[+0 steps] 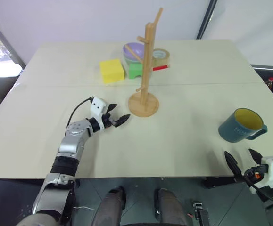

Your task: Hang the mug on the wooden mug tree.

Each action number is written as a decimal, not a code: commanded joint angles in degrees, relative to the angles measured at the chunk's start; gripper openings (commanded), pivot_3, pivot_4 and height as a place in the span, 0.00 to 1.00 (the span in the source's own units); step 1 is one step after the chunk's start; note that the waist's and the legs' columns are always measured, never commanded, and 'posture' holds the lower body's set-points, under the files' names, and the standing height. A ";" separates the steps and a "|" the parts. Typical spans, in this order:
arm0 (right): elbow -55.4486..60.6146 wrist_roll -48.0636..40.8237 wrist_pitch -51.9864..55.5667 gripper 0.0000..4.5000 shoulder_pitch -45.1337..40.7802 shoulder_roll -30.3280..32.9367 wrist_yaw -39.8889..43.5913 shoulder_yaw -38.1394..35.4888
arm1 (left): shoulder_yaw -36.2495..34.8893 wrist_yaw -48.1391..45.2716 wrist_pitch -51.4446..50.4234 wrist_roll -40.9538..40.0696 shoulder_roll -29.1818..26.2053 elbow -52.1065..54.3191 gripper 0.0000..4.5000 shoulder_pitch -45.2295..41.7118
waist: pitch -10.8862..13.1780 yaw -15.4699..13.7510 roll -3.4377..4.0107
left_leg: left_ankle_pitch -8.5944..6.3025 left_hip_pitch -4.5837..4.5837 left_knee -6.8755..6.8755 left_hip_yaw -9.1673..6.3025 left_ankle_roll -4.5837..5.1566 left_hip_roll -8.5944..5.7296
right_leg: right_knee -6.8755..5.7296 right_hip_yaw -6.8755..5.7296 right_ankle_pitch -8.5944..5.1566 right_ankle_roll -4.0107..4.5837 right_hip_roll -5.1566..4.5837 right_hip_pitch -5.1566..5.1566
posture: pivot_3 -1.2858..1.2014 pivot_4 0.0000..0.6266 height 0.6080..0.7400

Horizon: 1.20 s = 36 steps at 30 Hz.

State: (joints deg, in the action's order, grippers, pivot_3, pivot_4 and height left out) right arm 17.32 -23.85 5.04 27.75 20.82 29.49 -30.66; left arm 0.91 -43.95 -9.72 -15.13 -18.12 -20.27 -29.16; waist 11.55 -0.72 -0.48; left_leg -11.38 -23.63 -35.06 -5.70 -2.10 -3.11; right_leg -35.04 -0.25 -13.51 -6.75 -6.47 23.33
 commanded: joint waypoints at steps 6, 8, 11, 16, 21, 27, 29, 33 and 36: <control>0.62 -0.62 -0.94 0.99 -0.04 -0.27 -0.54 -0.61 | -0.98 -1.08 -0.32 -1.30 -0.40 2.38 1.00 -0.51 | 0.00 0.00 0.00 | 0.00 0.00 0.00 0.00 0.00 0.00 | 0.00 0.00 0.00 0.00 0.00 0.00 | 0.52 0.24 1.00; 0.70 -0.89 -0.62 0.99 0.01 -0.23 -0.76 -0.90 | -0.70 -1.93 -0.53 -1.74 -0.33 3.18 1.00 -0.43 | 0.00 0.00 0.00 | 0.00 0.00 0.00 0.00 0.00 0.00 | 0.00 0.00 0.00 0.00 0.00 0.00 | 0.52 0.24 1.00; 0.52 -1.27 -0.37 0.99 0.19 -0.07 -1.10 -1.61 | 0.12 -3.54 -2.18 -2.50 -0.10 5.30 1.00 -0.43 | 0.00 -0.01 0.00 | 0.00 0.00 0.00 0.00 0.00 0.00 | 0.00 0.00 0.00 0.01 0.00 0.00 | 0.52 0.24 1.00; -0.20 -1.40 -0.96 0.99 0.63 0.56 -1.34 -3.46 | 5.77 -12.23 -5.66 -5.44 -0.66 16.65 1.00 2.34 | -0.01 0.01 0.01 | 0.00 0.00 0.01 0.01 0.00 0.00 | 0.01 0.01 0.01 0.02 -0.01 0.00 | 0.52 0.24 1.00; -1.32 -1.02 -2.08 0.99 -0.11 0.47 -2.79 -5.77 | 12.79 -18.14 -9.33 -8.70 1.14 25.05 1.00 2.51 | -0.02 -0.02 0.03 | -0.07 -0.02 -0.01 0.02 -0.09 -0.01 | 0.01 0.02 0.01 0.04 -0.05 -0.01 | 0.52 0.24 1.00; -4.68 0.29 -2.21 0.99 -2.51 1.10 -5.64 -7.37 | 16.47 -20.89 -9.86 -8.99 2.43 25.96 1.00 1.94 | -0.07 0.22 0.12 | -0.07 0.01 -0.05 0.14 -0.08 0.01 | 0.01 0.03 -0.01 0.01 -0.04 -0.02 | 0.52 0.24 1.00; -6.32 0.52 -2.70 0.99 -3.46 1.85 -5.59 -7.73 | 16.94 -20.87 -9.53 -8.72 2.64 25.73 1.00 1.72 | -0.07 0.16 0.13 | 0.00 0.01 -0.05 0.15 0.04 0.01 | 0.01 0.03 -0.01 0.01 -0.04 -0.02 | 0.52 0.24 1.00; -8.59 0.71 -2.46 0.99 -5.94 3.88 -5.75 -8.02 | 16.93 -20.45 -9.22 -8.53 2.96 25.62 1.00 1.64 | -0.08 0.12 0.14 | 0.01 0.01 -0.06 0.18 0.07 -0.01 | 0.01 0.05 -0.01 0.01 -0.05 -0.02 | 0.52 0.24 1.00; -11.93 1.83 -1.70 0.99 -9.67 6.21 -7.05 -7.57 | 16.75 -19.80 -8.85 -8.25 3.13 25.70 1.00 1.82 | -0.08 0.12 0.14 | 0.01 0.01 -0.08 0.19 0.07 -0.01 | 0.01 0.06 -0.01 0.01 -0.04 -0.03 | 0.52 0.24 1.00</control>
State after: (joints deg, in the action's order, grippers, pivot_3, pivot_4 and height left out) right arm 6.02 -22.68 3.73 19.03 25.63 23.40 -36.83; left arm 17.54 -64.01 -19.52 -23.47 -15.37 4.24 -26.77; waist 11.47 -0.60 -0.34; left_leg -11.37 -23.62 -35.15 -5.48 -2.03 -3.12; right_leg -35.03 -0.19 -13.51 -6.74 -6.52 23.30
